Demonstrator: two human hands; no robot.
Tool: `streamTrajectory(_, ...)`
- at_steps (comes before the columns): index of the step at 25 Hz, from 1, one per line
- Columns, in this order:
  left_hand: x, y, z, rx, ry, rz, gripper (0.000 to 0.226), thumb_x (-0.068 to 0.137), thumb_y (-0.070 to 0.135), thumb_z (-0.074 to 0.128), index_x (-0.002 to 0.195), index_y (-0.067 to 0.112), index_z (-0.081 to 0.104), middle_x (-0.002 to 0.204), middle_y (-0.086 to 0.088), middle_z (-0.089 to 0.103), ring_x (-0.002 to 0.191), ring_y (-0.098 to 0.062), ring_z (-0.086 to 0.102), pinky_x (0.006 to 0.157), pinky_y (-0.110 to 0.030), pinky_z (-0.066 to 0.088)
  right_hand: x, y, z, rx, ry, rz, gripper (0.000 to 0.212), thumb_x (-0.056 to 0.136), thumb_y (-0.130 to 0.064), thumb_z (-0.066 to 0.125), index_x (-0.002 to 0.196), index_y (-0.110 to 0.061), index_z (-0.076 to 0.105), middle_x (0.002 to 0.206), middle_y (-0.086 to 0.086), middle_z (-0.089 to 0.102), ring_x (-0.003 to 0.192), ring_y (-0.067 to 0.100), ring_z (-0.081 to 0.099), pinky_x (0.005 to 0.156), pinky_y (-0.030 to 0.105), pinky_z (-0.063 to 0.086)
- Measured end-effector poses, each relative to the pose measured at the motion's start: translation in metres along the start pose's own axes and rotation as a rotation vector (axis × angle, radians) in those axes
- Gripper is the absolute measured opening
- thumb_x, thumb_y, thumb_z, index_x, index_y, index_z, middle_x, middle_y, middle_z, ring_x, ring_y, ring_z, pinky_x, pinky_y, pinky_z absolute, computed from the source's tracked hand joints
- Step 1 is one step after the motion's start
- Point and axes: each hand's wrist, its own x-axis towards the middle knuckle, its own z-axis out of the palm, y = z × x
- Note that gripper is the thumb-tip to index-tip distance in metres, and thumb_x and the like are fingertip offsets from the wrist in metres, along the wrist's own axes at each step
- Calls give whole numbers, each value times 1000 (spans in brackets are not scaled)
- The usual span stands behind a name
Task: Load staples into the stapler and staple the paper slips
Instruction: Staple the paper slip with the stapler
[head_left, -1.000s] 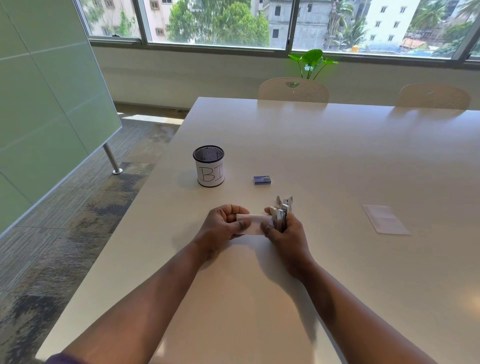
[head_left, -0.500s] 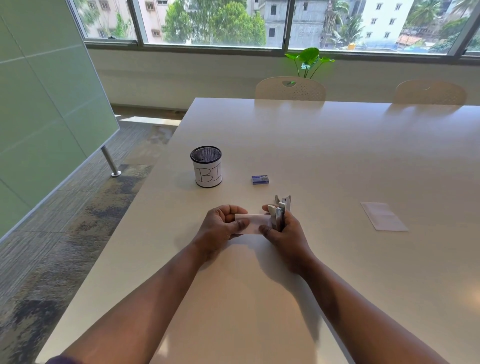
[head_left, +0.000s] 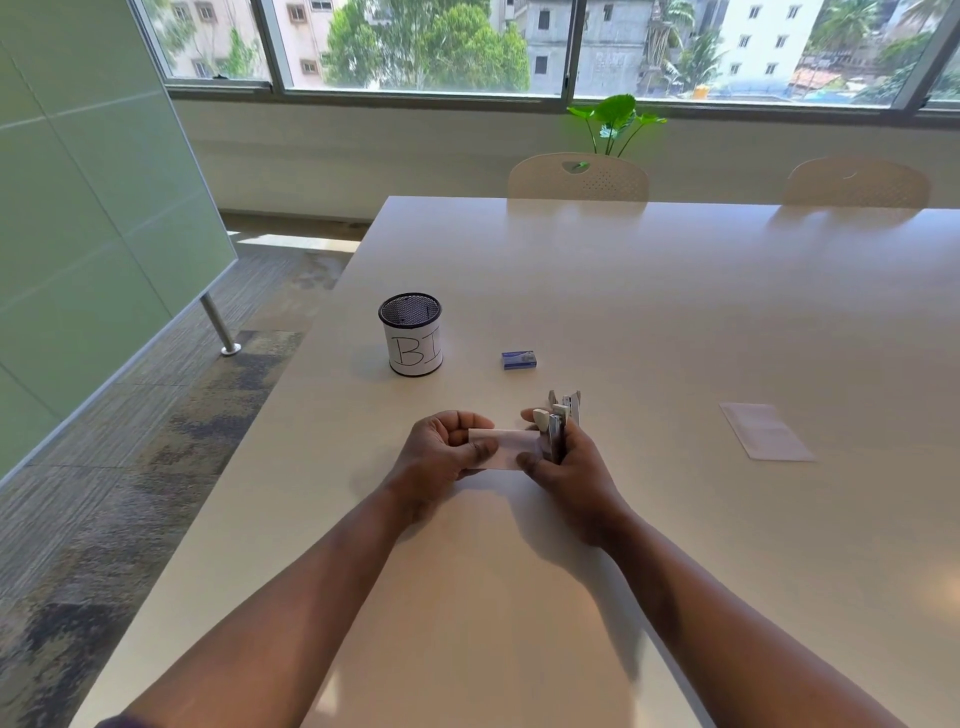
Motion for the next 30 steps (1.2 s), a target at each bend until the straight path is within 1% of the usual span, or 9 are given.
streamTrajectory(4, -1, 0, 0, 0, -13, 2, 19, 87, -5, 71, 105, -1, 68, 89, -19, 72, 78, -25, 67, 69, -30, 59, 0, 3, 1, -8, 42, 2, 35, 87, -3, 71, 114, -24, 66, 104, 2, 71, 91, 13, 67, 81, 29, 56)
streamTrajectory(6, -2, 0, 1, 18, -33, 5, 19, 87, -4, 72, 106, -2, 67, 89, -19, 72, 78, -26, 66, 69, -31, 58, 0, 3, 4, 7, 83, -3, 20, 88, -14, 75, 105, -22, 69, 96, 3, 72, 85, 16, 68, 74, 30, 56)
streamTrajectory(8, -2, -1, 3, 35, -51, 9, 20, 87, -4, 73, 106, -3, 67, 88, -19, 73, 78, -25, 66, 71, -31, 58, 0, 3, 8, 34, 114, 2, 14, 86, -18, 78, 96, -20, 69, 85, 1, 72, 77, 16, 68, 67, 29, 56)
streamTrajectory(15, -2, -3, 6, 58, -113, 22, 12, 88, -4, 72, 100, -4, 70, 85, -16, 74, 76, -22, 66, 69, -29, 56, 1, 5, 11, 5, 135, -24, 14, 77, -20, 80, 79, -25, 68, 70, 0, 66, 64, 16, 62, 59, 33, 54)
streamTrajectory(18, -1, -3, 9, 120, -108, 31, 9, 90, 5, 74, 93, -3, 73, 80, -15, 69, 72, -22, 57, 68, -32, 48, 0, 3, 10, -12, 130, -33, 15, 76, -20, 82, 78, -18, 67, 72, 12, 67, 65, 22, 65, 61, 43, 57)
streamTrajectory(20, 0, -2, 12, 158, -103, 30, 6, 91, 7, 72, 86, 4, 73, 74, -10, 64, 67, -20, 52, 65, -31, 44, -1, 4, 9, -24, 131, -36, 16, 76, -18, 82, 79, -15, 67, 75, 17, 69, 66, 26, 67, 64, 45, 59)
streamTrajectory(23, 1, -3, 15, 213, -80, 19, 10, 87, 15, 72, 78, 15, 71, 73, -8, 58, 69, -22, 49, 68, -36, 42, -2, 2, 10, 0, 124, -28, 18, 77, -10, 81, 74, -17, 65, 69, 11, 66, 64, 22, 65, 60, 36, 57)
streamTrajectory(26, 1, -3, 16, 198, -39, 18, 10, 83, 25, 72, 77, 17, 71, 72, -6, 59, 69, -21, 50, 68, -37, 42, -1, -1, 10, 112, 124, 18, 24, 77, -6, 79, 70, -22, 62, 67, 5, 59, 64, 20, 58, 59, 33, 52)
streamTrajectory(30, 1, -3, 16, 119, 38, 25, 15, 86, 18, 78, 74, 16, 69, 68, -5, 63, 62, -19, 57, 59, -31, 48, 0, -2, 6, 230, 112, 39, 25, 80, 0, 74, 75, -20, 60, 76, 13, 60, 70, 23, 58, 62, 33, 53)
